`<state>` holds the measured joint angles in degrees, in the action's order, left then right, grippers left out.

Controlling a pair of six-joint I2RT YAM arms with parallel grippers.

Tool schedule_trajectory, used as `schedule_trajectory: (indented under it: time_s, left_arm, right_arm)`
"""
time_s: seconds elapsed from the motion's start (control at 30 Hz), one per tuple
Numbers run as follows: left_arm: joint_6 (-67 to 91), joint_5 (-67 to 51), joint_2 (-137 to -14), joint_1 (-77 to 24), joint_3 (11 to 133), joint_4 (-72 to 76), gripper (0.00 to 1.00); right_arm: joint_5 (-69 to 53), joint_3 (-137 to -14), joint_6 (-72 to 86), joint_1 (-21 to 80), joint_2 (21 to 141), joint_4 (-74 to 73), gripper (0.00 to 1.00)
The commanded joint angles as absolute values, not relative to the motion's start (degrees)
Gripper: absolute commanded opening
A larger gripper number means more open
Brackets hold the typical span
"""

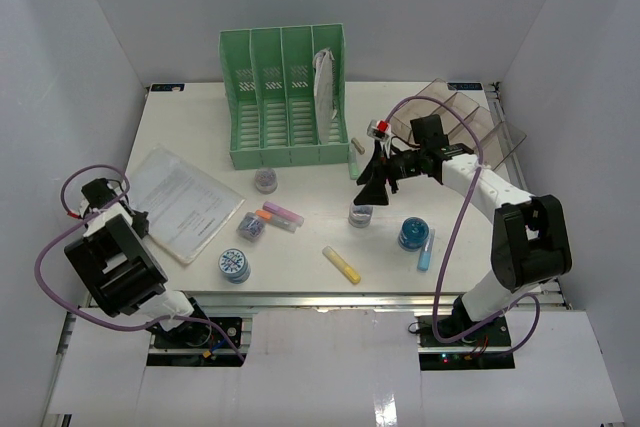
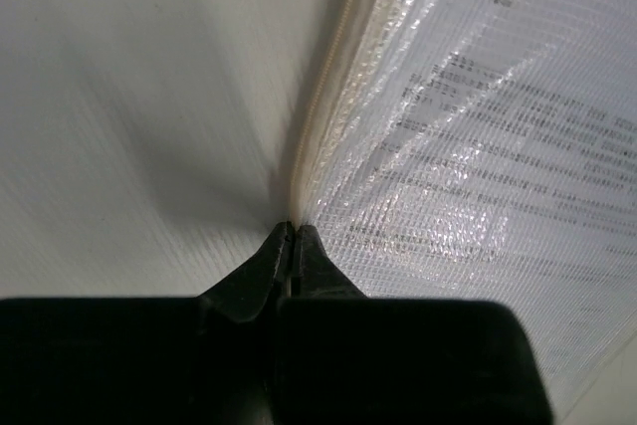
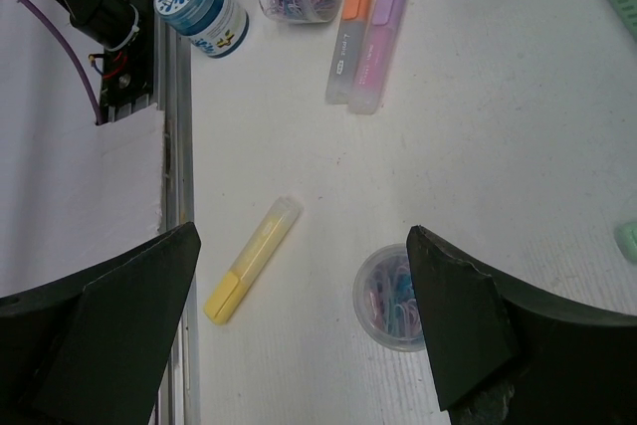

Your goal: Organize the desk

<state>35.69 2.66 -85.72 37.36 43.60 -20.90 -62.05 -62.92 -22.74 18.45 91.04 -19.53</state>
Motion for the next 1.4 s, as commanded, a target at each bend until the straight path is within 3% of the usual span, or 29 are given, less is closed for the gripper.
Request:
schedule_trajectory:
  time_s: [0.0,0.17,0.27,0.6,1.0,1.37]
  left_arm:
    - [34.93,-5.72,-83.00,37.44,42.51,-20.78,0.00]
    - [35.60,-14.22,-80.36,37.58,45.24,-20.40,0.00]
    - [37.31,-17.01,-78.29,37.61,46.13,-21.36,0.00]
    - [42.63,-25.68,-78.06,37.53,46.85,-21.80,0.00]
    - [43.76,-29.29,-79.55,37.53,47.11,-22.24,0.00]
    - [43.94,-31.87,-78.91,37.60,47.02,-22.57,0.00]
  right_arm:
    - [-64.39,-62.81,-22.92,18.23,88.11,-19.19,0.91]
    - [-59.61,-63.46,-23.21,21.04,87.73,-19.16,0.92]
    - [-49.19,-67.48,-24.21,27.81,89.35,-20.18,0.92]
    - [-17.47,-97.13,-31.26,53.03,108.71,-23.42,0.90]
    - [-15.30,-112.27,-36.72,66.79,125.09,-11.99,0.90]
    - [-11.62,-115.52,-32.99,68.91,133.33,-3.90,0.93]
